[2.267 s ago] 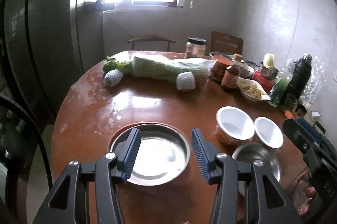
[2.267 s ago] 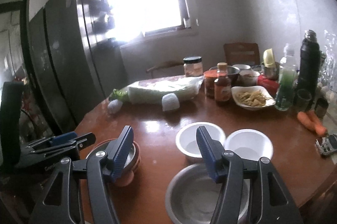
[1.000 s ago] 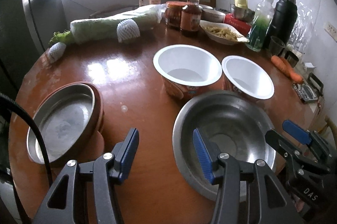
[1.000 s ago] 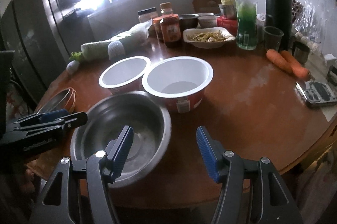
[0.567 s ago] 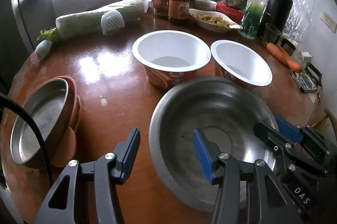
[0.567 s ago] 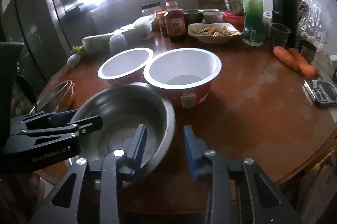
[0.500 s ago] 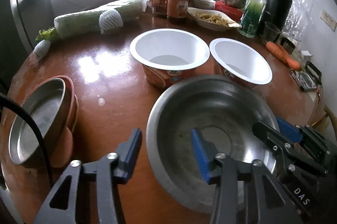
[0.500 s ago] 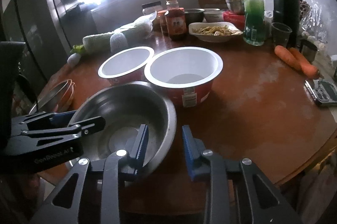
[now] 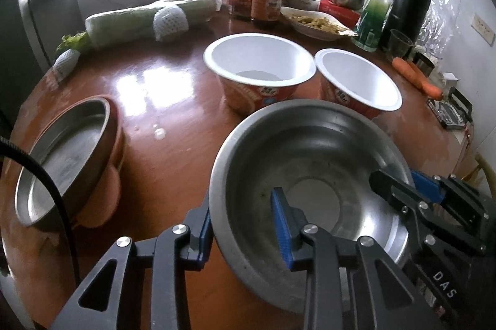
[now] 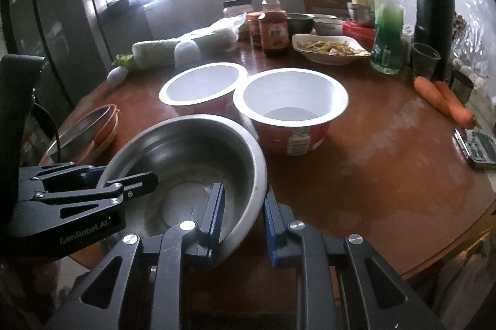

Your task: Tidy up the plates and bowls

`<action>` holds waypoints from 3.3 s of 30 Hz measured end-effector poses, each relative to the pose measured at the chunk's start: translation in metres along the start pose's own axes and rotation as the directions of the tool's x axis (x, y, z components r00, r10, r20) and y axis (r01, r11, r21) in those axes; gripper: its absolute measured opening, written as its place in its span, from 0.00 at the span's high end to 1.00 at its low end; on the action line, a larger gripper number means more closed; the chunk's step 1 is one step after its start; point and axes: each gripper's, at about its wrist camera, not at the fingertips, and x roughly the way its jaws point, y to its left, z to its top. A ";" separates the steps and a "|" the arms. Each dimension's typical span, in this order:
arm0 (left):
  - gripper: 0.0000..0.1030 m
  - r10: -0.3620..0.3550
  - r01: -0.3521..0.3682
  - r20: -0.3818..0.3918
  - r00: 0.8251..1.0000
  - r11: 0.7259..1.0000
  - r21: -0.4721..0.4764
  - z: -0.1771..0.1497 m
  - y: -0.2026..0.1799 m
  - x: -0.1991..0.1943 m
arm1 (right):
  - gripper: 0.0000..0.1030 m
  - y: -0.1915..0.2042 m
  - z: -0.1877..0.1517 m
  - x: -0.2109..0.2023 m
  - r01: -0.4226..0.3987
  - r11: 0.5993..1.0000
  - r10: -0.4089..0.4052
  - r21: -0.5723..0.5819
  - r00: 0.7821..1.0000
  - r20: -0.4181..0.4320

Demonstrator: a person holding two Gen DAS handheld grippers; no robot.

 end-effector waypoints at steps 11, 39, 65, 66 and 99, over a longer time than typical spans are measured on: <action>0.66 0.017 -0.016 0.018 1.000 0.999 -0.046 -0.009 0.025 -0.010 | 0.76 0.029 -0.001 0.005 -0.024 0.998 0.023 -0.050 0.999 -0.024; 0.62 0.036 -0.032 0.116 0.993 0.999 -0.040 -0.003 0.023 -0.037 | 0.72 0.016 0.004 -0.008 -0.021 1.000 0.021 0.014 1.000 0.000; 0.59 -0.022 0.011 0.157 0.987 0.997 0.075 0.036 -0.046 -0.045 | 0.66 -0.040 0.023 -0.046 0.032 0.994 -0.047 0.108 0.989 0.142; 0.59 -0.030 0.018 0.151 0.988 0.997 0.080 0.039 -0.050 -0.041 | 0.66 -0.044 0.025 -0.045 0.038 0.993 -0.054 0.113 0.988 0.142; 0.58 -0.080 0.080 0.012 0.997 0.997 0.022 0.089 -0.087 0.030 | 0.66 -0.095 0.063 0.032 0.009 0.994 -0.017 0.105 0.997 0.070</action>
